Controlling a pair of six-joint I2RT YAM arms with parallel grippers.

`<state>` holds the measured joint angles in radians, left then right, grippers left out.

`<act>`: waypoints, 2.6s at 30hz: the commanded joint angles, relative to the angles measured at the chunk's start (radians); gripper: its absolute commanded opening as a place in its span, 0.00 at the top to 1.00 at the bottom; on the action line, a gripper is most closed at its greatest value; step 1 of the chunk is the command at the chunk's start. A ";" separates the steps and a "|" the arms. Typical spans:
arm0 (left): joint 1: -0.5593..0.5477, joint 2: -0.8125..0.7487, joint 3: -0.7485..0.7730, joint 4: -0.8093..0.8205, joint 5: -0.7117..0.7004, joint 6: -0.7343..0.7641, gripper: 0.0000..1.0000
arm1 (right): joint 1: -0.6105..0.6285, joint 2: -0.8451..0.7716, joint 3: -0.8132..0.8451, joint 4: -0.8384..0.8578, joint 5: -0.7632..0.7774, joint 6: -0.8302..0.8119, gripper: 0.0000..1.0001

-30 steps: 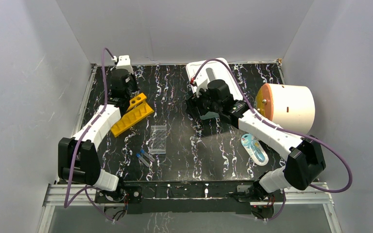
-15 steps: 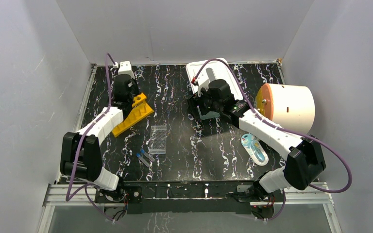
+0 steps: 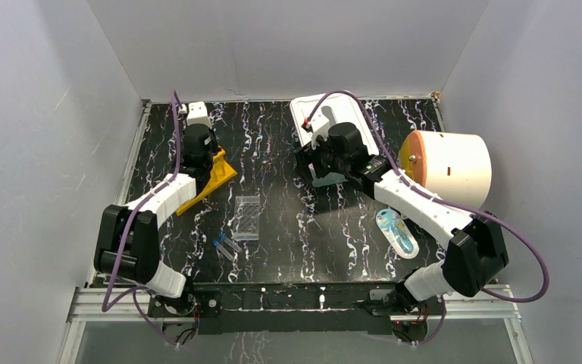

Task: Organize the chemistry lab equipment

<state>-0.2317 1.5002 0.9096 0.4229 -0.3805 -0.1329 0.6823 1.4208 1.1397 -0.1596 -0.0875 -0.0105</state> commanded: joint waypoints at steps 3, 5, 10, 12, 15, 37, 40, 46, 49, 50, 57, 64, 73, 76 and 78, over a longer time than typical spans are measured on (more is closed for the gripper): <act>-0.004 -0.008 -0.028 0.093 -0.061 0.011 0.88 | -0.010 -0.049 0.021 0.022 0.013 0.003 0.20; -0.004 -0.005 -0.030 0.083 -0.063 0.008 0.87 | -0.009 -0.056 0.016 0.022 0.017 0.003 0.20; -0.003 -0.001 -0.032 0.046 -0.056 -0.013 0.86 | -0.011 -0.070 0.002 0.025 0.017 0.003 0.21; -0.004 0.003 -0.034 0.039 -0.052 -0.022 0.83 | -0.011 -0.074 -0.001 0.025 0.016 0.014 0.20; -0.004 0.008 -0.032 0.030 -0.059 -0.038 0.75 | -0.011 -0.083 -0.007 0.027 0.015 0.028 0.20; -0.003 -0.203 0.296 -0.510 -0.034 -0.155 0.03 | -0.012 -0.070 0.039 0.009 -0.090 0.111 0.16; -0.003 -0.233 0.340 -0.633 -0.047 -0.189 0.02 | 0.011 -0.045 0.067 0.004 -0.080 0.112 0.17; 0.000 -0.311 0.427 -0.877 -0.075 -0.301 0.02 | 0.151 0.061 0.205 -0.061 0.038 0.112 0.23; 0.000 -0.360 0.478 -0.974 -0.094 -0.365 0.02 | 0.235 0.123 0.266 -0.102 0.097 0.131 0.28; 0.000 -0.377 0.494 -0.996 -0.094 -0.380 0.02 | 0.275 0.143 0.278 -0.107 0.124 0.140 0.31; 0.000 -0.478 0.574 -1.129 -0.116 -0.445 0.02 | 0.482 0.329 0.392 -0.172 0.223 0.134 0.45; 0.000 -0.489 0.686 -1.219 -0.189 -0.419 0.02 | 0.627 0.508 0.454 -0.141 0.309 0.090 0.59; 0.000 -0.486 0.711 -1.231 -0.184 -0.385 0.02 | 0.665 0.727 0.648 -0.272 0.390 0.110 0.74; 0.001 -0.489 0.714 -1.228 -0.192 -0.377 0.02 | 0.666 0.772 0.696 -0.305 0.402 0.112 0.73; 0.000 -0.489 0.716 -1.228 -0.197 -0.372 0.02 | 0.665 0.801 0.724 -0.328 0.404 0.114 0.71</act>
<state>-0.2333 1.0203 1.5959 -0.7918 -0.5438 -0.5323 1.3537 2.1910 1.7756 -0.4335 0.2703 0.0959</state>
